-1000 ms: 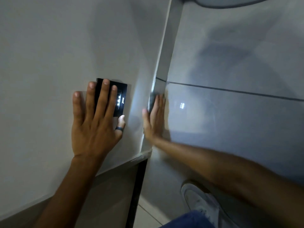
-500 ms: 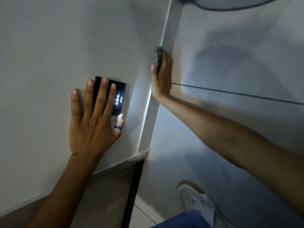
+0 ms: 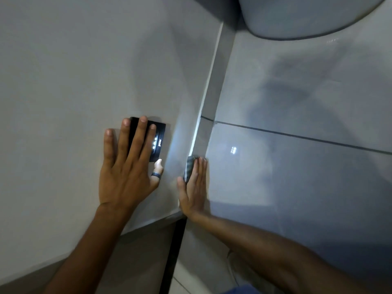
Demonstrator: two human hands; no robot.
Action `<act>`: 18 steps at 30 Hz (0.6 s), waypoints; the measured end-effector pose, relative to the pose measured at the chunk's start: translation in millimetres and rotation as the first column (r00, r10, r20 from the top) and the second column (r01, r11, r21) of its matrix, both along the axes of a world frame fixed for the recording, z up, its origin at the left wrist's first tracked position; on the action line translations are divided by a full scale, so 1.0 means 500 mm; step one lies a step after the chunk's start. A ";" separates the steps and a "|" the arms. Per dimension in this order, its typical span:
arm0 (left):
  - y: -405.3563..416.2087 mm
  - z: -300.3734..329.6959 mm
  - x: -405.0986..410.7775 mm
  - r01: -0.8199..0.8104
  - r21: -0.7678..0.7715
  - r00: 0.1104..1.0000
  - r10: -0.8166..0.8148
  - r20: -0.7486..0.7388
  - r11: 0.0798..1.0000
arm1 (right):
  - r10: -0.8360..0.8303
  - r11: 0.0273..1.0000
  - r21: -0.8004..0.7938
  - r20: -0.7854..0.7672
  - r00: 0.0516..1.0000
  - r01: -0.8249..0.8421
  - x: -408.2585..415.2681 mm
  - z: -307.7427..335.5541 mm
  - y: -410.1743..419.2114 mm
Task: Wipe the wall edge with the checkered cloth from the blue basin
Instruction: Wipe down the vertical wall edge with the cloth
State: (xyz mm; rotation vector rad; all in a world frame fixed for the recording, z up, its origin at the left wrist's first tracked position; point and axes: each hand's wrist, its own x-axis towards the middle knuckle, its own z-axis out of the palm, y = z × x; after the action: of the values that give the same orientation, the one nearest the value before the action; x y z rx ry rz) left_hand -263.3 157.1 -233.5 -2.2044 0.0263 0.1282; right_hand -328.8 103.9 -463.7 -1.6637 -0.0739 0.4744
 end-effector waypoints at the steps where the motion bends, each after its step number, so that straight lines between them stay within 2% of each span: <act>1: 0.002 0.000 -0.001 0.005 0.000 1.000 -0.005 -0.001 1.000 | -0.020 1.000 0.001 0.000 1.000 0.020 0.015 0.002 0.004; 7: 0.005 -0.009 0.004 0.021 0.000 0.999 -0.021 0.035 1.000 | -0.217 0.971 0.110 0.027 0.976 0.213 0.267 0.006 0.024; 13: -0.009 -0.019 0.038 0.024 -0.050 0.995 -0.018 0.103 0.998 | -0.204 0.974 0.109 0.047 0.978 0.198 0.501 -0.002 0.031; 16: -0.014 -0.026 0.046 0.048 -0.078 0.986 -0.034 0.166 0.996 | -0.214 0.972 0.086 -0.033 0.976 0.216 0.523 0.015 0.032; 18: -0.023 -0.025 0.055 0.042 -0.113 0.976 -0.016 0.217 0.993 | -0.204 0.968 0.115 -0.159 0.966 0.223 0.455 0.054 0.032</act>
State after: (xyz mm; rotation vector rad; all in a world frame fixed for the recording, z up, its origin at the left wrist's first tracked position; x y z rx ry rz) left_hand -235.8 145.8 -246.0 -2.3223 -0.0564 -0.1330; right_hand -101.1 119.9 -436.5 -1.4827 0.1781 0.4158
